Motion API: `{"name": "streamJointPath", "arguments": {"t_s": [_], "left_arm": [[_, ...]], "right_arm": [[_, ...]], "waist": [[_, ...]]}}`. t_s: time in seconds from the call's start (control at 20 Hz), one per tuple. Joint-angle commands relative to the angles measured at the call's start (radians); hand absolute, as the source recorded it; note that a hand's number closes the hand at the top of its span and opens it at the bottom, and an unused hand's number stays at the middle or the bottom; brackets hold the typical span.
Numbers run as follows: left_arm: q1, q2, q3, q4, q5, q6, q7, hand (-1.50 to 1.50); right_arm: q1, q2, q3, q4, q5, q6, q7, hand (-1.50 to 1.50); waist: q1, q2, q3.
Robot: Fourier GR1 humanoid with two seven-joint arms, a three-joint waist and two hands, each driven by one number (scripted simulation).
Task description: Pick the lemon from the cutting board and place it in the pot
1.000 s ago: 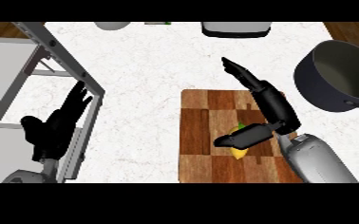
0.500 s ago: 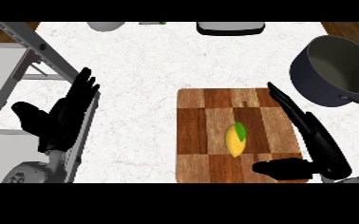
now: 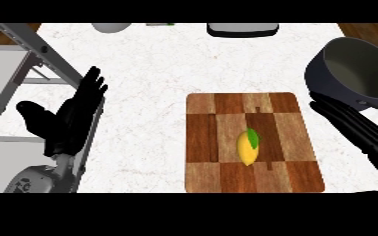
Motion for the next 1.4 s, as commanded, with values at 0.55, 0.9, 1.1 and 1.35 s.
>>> {"name": "streamJointPath", "arguments": {"t_s": [0.55,0.9,1.1,1.35], "left_arm": [[0.001,-0.045,0.001,-0.012,-0.054,-0.054,0.0,0.0],[0.003,-0.069,0.033,-0.034,-0.074,-0.053,0.044,0.0],[0.003,-0.114,0.016,-0.03,-0.11,-0.036,0.058,0.0],[0.006,-0.093,0.063,-0.094,-0.116,-0.069,0.108,0.0]], "right_arm": [[-0.321,0.079,0.123,-0.073,-0.067,0.296,0.703,-1.5],[-0.233,0.132,0.182,-0.02,0.079,0.385,0.688,-1.5],[-0.257,0.225,0.236,0.03,0.177,0.405,0.738,-1.5],[-0.17,0.335,0.271,-0.023,0.302,0.363,0.748,-1.5]], "waist": [[0.037,0.009,0.001],[0.026,0.007,0.002],[0.027,0.007,0.002],[0.025,0.006,0.003]]}}
